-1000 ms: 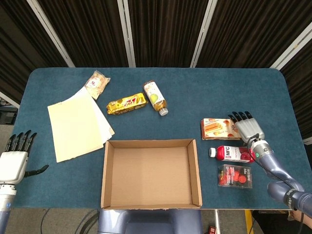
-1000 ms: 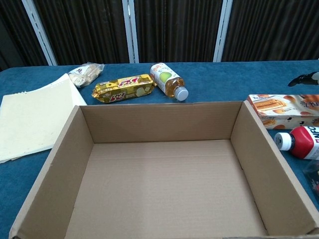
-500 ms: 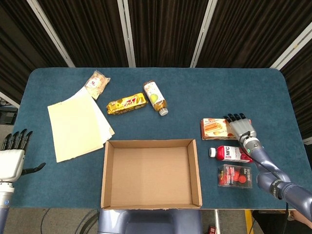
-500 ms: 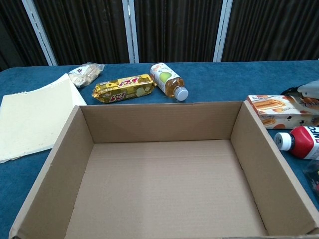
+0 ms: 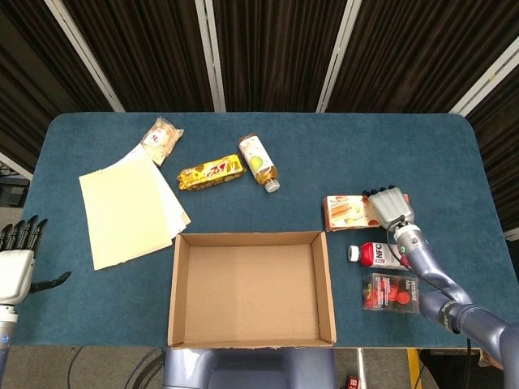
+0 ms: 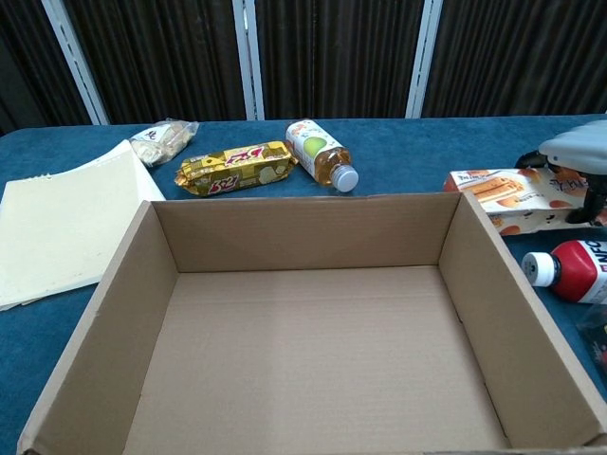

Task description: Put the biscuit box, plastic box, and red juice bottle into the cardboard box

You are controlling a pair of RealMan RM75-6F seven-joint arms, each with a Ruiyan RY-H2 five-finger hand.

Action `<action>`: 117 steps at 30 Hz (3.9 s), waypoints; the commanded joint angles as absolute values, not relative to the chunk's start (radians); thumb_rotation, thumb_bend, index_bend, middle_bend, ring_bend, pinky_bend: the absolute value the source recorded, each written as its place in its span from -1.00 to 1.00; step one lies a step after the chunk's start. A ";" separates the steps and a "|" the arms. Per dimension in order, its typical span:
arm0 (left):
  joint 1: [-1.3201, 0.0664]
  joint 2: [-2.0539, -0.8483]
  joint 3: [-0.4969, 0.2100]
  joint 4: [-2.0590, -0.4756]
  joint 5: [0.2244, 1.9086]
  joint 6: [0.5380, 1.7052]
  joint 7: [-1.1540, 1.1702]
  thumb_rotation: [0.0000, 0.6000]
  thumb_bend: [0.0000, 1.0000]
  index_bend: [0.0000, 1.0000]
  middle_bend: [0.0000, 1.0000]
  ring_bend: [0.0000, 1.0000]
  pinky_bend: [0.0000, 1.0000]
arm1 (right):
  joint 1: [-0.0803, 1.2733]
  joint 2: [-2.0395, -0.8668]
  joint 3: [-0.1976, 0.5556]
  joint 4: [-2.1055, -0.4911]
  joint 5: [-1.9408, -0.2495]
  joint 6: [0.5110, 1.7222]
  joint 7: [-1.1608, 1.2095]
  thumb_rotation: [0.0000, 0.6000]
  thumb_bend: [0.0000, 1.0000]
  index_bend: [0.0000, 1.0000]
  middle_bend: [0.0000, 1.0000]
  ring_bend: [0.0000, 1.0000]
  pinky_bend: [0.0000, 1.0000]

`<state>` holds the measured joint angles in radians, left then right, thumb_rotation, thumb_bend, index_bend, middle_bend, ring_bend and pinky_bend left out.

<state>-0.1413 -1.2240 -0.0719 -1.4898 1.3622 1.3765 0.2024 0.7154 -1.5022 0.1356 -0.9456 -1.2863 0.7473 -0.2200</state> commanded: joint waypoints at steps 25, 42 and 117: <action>-0.118 -1.111 -0.019 -1.607 1.476 1.411 0.069 0.39 -0.89 -1.00 -1.00 -1.00 -0.99 | 0.657 -1.001 0.229 -2.085 -1.004 1.175 -1.033 1.00 -0.40 0.43 0.14 0.10 0.47; -0.114 -1.068 0.027 -1.624 1.596 1.443 -0.011 0.41 -0.88 -1.00 -1.00 -1.00 -0.99 | 0.582 -1.291 0.050 -2.356 -1.030 1.505 -1.380 1.00 -0.49 0.25 -0.05 0.02 0.40; -0.101 -1.177 -0.028 -1.586 1.596 1.564 0.131 0.42 -0.91 -1.00 -1.00 -1.00 -1.00 | 0.497 -0.855 0.058 -1.902 -1.030 1.054 -0.504 1.00 -1.00 -1.00 -1.00 -1.00 -0.93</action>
<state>-0.1055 -1.1752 -0.0239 -1.5875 1.5933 1.5589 0.1315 0.5161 -0.8373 0.0797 -1.9295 -1.0056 1.0755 -0.5285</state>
